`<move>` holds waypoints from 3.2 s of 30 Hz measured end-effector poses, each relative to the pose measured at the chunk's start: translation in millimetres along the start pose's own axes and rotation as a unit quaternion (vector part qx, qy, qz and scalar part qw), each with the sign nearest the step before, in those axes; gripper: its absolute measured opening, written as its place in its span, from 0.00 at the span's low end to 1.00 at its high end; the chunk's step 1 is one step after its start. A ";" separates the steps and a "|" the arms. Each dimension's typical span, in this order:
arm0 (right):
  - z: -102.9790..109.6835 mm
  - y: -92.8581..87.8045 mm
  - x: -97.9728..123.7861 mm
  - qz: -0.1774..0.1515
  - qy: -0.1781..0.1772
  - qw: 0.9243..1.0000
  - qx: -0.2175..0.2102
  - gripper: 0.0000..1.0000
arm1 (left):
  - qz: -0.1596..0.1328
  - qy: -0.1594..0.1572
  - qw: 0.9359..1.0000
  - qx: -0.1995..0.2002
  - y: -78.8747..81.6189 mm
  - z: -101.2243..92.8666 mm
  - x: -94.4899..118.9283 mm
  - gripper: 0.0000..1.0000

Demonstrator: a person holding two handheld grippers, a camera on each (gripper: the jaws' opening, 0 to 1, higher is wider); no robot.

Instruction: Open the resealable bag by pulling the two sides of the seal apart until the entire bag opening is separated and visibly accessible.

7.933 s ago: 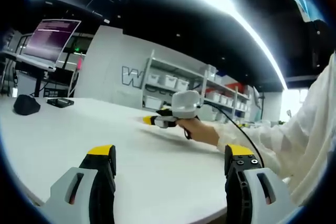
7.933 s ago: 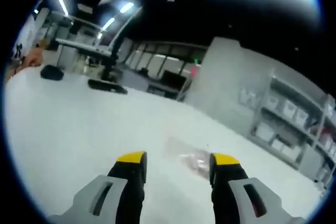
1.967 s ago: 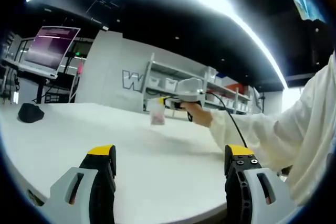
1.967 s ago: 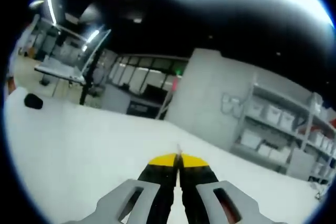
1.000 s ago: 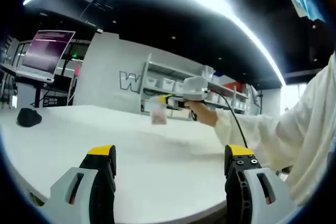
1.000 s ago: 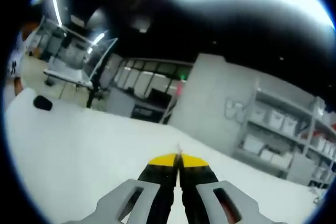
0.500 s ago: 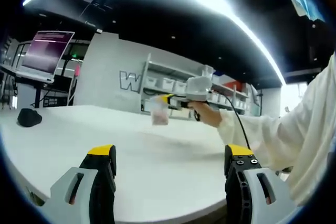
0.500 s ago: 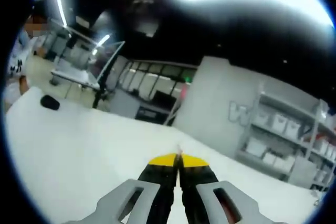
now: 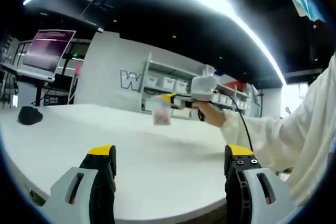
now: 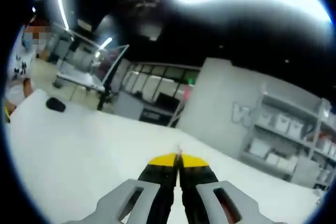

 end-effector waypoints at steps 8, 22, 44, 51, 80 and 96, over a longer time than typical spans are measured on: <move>4.1 1.9 11.4 -0.004 0.006 1.000 -0.001 0.00 | 0.001 -0.002 1.000 0.001 -1.6 -0.7 -0.7 0.83; 5.1 7.2 23.5 -0.016 0.019 1.000 -0.018 0.00 | 0.002 -0.005 1.000 0.001 -1.8 -1.6 -1.8 0.83; 18.6 19.5 45.6 -0.032 0.052 0.998 -0.016 0.00 | 0.000 -0.005 1.000 0.003 -1.4 -1.6 -0.9 0.83; 22.6 18.4 53.1 -0.032 0.056 0.998 -0.016 0.00 | 0.002 -0.007 1.000 0.005 -2.3 -1.8 -2.3 0.83; 48.0 35.5 93.7 -0.058 0.094 0.994 0.019 0.00 | 0.002 -0.004 1.000 0.007 -4.3 0.1 -0.7 0.83; 54.1 34.0 115.2 -0.059 0.111 0.992 0.011 0.00 | 0.001 -0.007 1.000 0.010 -3.9 -1.9 -0.5 0.83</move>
Point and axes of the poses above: the point that each gripper's makers call its tool centre point, and the gripper's own axes: x roughly backward along the fingers, z roughly to its left, y roughly out of its top, the point moved 7 cm from there along x, roughly backward along the fingers, and after that the axes turned 1 degree about -z, right-handed, at the moved point
